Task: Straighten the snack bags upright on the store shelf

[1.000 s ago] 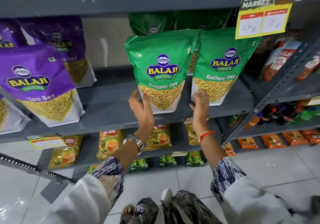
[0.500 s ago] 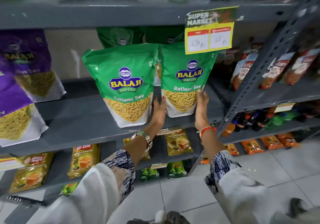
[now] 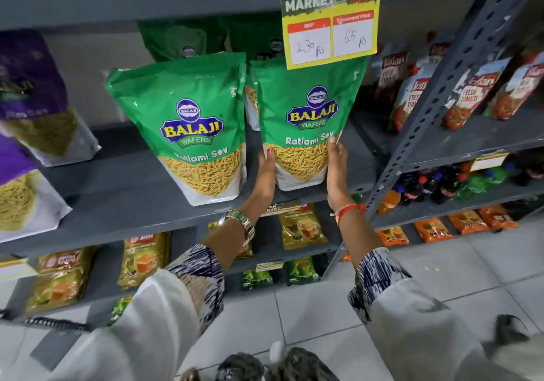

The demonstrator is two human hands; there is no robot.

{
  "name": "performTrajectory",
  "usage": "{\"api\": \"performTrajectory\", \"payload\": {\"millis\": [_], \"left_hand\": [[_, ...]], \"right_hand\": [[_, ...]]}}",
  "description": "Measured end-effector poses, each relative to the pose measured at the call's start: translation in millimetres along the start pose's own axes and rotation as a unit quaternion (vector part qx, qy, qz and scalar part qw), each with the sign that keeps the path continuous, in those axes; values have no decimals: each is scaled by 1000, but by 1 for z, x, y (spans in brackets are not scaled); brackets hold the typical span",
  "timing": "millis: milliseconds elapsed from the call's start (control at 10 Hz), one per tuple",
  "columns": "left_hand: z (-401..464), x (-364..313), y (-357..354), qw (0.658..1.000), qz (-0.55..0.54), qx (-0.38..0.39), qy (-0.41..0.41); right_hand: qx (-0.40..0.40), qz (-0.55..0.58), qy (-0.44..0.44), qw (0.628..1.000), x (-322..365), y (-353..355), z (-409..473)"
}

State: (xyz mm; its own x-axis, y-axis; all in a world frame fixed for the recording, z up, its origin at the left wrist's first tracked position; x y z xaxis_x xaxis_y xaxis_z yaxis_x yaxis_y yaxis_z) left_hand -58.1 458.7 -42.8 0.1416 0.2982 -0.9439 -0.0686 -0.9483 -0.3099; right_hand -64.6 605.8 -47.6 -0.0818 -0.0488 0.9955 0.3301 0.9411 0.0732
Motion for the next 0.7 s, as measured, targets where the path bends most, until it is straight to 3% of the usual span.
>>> {"api": "performTrajectory", "payload": {"millis": [500,700], "left_hand": [[-3,-3,0,999,-4,-37,20],[-48,8,14,988,103,-55,-103]], "right_hand": [[-26,1,2,1000,6,-4,-10],[-142,-7,0,990,1,-12,-38]]}}
Point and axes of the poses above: each hand's wrist, its own z-axis towards the middle knuckle, its own y-axis out of the back of the hand, x = y × z, the point moved 1 cm from there along z, towards the middle knuckle, and after that the axes turned 11 degrees about -z, right-handed, at the moved point
